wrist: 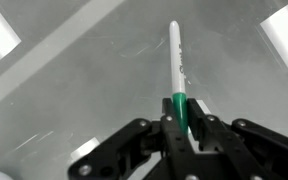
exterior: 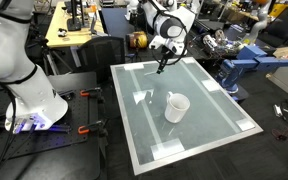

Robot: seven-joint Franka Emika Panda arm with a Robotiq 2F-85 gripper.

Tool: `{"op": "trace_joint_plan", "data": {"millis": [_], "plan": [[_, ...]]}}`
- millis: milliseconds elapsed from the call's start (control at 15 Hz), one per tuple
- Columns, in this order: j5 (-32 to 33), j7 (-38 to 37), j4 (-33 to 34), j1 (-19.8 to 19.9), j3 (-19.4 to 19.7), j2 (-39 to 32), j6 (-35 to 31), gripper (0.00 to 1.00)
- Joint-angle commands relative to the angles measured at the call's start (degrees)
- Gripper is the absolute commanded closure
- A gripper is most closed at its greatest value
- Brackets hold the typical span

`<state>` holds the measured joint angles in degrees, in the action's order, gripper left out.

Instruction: Put the marker in the mug on the table

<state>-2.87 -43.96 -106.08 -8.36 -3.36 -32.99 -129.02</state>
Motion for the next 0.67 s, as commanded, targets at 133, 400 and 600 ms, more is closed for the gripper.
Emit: {"op": "trace_joint_plan", "data": {"millis": [133, 400, 600], "plan": [[-2.18, 1.07, 2.41, -0.82, 1.04, -1.19, 2.72, 0.35], [-1.18, -0.12, -0.69, -1.90, 1.53, 2.25, -0.07, 0.05], [-0.63, -0.75, -3.34, -2.76, 1.79, 5.74, -2.71, 0.00]]}}
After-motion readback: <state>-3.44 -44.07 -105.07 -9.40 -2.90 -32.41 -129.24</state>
